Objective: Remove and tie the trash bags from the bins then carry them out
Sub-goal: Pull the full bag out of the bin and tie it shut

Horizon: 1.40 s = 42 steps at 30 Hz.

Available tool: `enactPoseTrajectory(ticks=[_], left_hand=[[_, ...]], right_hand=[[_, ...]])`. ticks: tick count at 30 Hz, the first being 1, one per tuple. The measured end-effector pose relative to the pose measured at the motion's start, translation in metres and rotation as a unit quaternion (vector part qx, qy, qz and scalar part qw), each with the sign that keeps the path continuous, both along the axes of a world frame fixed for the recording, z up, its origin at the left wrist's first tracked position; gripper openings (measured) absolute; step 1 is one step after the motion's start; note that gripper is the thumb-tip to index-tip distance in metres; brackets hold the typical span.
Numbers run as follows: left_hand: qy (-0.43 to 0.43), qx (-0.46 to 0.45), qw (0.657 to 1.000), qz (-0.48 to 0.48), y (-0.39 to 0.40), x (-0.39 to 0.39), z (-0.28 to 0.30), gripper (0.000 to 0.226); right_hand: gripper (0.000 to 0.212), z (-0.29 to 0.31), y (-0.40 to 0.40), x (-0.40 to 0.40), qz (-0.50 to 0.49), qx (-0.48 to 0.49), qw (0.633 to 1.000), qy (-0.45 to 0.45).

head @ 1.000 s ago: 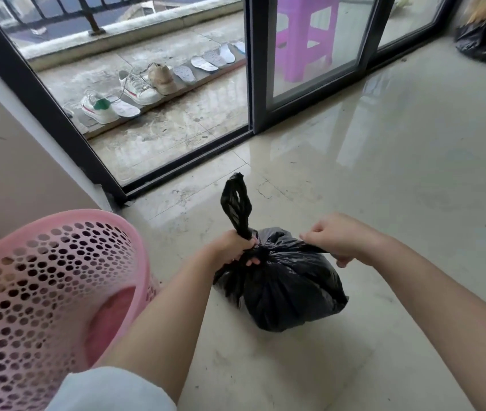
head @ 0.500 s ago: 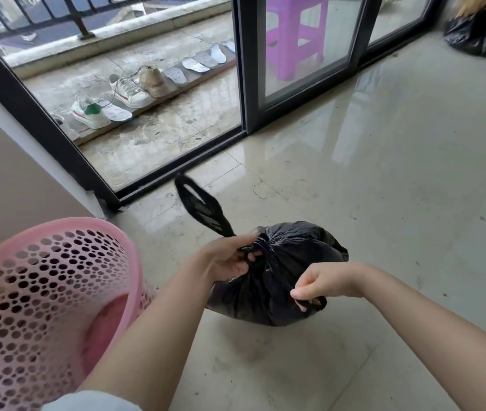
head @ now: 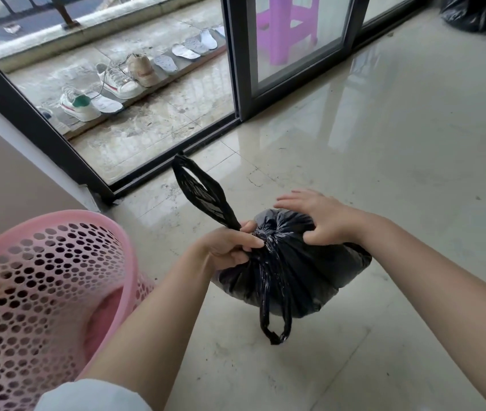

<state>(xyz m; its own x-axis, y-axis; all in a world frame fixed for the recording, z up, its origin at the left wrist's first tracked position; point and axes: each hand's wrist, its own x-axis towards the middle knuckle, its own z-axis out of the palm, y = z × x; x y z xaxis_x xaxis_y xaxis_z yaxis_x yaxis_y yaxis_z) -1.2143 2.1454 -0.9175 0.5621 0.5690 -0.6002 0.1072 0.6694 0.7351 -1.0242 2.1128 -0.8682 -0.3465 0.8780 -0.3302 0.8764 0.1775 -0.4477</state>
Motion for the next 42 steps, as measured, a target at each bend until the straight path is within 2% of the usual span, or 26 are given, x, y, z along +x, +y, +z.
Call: enactPoseTrajectory(ticks=[2,5,7,10,12,15,17,19,24,28,34,39,42], left_hand=[[-0.013,0.010,1.000,-0.008,0.000,0.002,0.003,0.044],[-0.041,0.011,0.999,-0.021,-0.004,0.002,0.008,0.049],[-0.056,0.011,0.998,-0.014,-0.004,0.000,0.009,0.053],[-0.024,0.063,0.998,0.010,-0.001,0.000,0.010,0.048],[0.020,0.103,0.993,0.052,0.000,0.003,0.007,0.050],[0.123,0.195,0.966,0.114,-0.005,0.014,0.007,0.047],[0.187,0.272,0.929,0.166,-0.007,0.021,0.008,0.045],[0.196,0.311,0.905,0.214,-0.006,0.023,0.003,0.043],[0.160,0.274,0.924,0.214,-0.003,0.024,0.001,0.027],[0.044,0.132,0.973,0.182,-0.003,0.013,0.006,0.034],[-0.099,0.040,0.976,0.190,-0.006,0.006,0.008,0.039],[-0.113,0.035,0.980,0.157,-0.010,0.008,0.008,0.039],[-0.083,0.043,0.983,0.161,-0.013,0.007,-0.001,0.035]], right_hand=[[0.070,0.002,0.001,-0.004,0.023,-0.040,0.999,-0.003],[0.047,0.002,0.002,-0.004,0.029,-0.073,0.995,0.056],[0.039,-0.001,0.001,-0.003,0.005,-0.075,0.994,0.082],[0.025,-0.003,0.000,-0.001,-0.060,-0.053,0.990,0.117],[0.024,-0.003,-0.001,-0.003,-0.078,-0.041,0.986,0.143],[0.012,-0.008,-0.002,-0.010,-0.082,-0.030,0.985,0.148],[0.008,-0.011,-0.002,-0.015,-0.078,-0.032,0.983,0.165],[0.012,-0.013,-0.003,-0.017,-0.085,-0.032,0.980,0.176],[0.023,-0.017,-0.004,-0.014,-0.077,0.000,0.984,0.158],[0.029,-0.019,-0.006,-0.012,-0.070,0.021,0.988,0.137],[0.031,-0.026,-0.006,-0.012,-0.067,0.046,0.989,0.121],[0.038,-0.034,-0.010,-0.009,-0.088,0.043,0.989,0.108],[0.037,-0.045,-0.015,-0.009,-0.095,0.013,0.992,0.082]])
